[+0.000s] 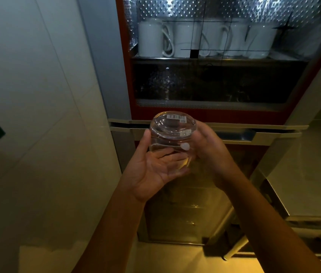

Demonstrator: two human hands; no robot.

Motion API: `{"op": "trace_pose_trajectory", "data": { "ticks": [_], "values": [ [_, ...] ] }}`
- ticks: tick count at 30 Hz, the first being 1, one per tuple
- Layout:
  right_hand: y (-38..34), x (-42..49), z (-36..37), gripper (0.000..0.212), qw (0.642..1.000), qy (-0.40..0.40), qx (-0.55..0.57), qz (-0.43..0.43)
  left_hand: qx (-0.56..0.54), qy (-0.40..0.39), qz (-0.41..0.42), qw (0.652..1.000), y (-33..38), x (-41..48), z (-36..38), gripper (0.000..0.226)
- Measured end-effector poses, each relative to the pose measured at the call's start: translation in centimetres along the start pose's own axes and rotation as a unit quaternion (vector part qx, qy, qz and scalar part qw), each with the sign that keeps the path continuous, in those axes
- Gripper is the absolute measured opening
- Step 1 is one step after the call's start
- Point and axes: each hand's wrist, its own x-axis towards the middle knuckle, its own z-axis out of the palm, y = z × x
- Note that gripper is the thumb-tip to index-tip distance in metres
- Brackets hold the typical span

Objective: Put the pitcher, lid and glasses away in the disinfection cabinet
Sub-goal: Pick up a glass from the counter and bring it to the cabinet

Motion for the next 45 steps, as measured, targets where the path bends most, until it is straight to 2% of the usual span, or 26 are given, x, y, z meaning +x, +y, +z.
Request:
{"op": "trace_pose_trajectory", "data": {
  "ticks": [3, 9, 16, 22, 27, 33, 40, 45],
  "values": [
    [0.2, 0.6, -0.4, 0.061, 0.994, 0.071, 0.064, 0.047, 0.002, 0.023, 0.016, 1.0, 0.7, -0.4, 0.0, 0.099],
    [1.1, 2.5, -0.2, 0.041, 0.949, 0.096, 0.271, 0.13, -0.029, 0.064, 0.041, 0.997, 1.8, -1.3, -0.3, 0.117],
    [3.1, 5.1, 1.1, 0.062, 0.866, 0.159, 0.415, 0.229, -0.049, 0.085, 0.055, 0.994, 2.9, -2.8, -1.2, 0.121],
    [4.1, 7.6, 1.7, 0.083, 0.836, 0.165, 0.452, 0.265, -0.058, 0.093, 0.056, 0.992, 3.4, -3.7, -1.7, 0.127],
    [4.4, 9.0, 2.4, 0.089, 0.828, 0.166, 0.48, 0.237, -0.07, 0.089, 0.048, 0.992, 3.6, -4.4, -1.9, 0.13],
    [4.2, 9.6, 2.8, 0.086, 0.819, 0.179, 0.507, 0.201, -0.076, 0.095, 0.036, 0.992, 3.4, -4.6, -2.2, 0.139],
    [4.9, 9.2, 3.1, 0.074, 0.835, 0.156, 0.494, 0.182, -0.077, 0.108, 0.03, 0.991, 3.0, -4.8, -2.0, 0.139],
    [4.6, 9.7, 3.3, 0.07, 0.865, 0.173, 0.426, 0.201, -0.071, 0.101, 0.021, 0.992, 2.9, -5.1, -1.9, 0.136]
  ]
}}
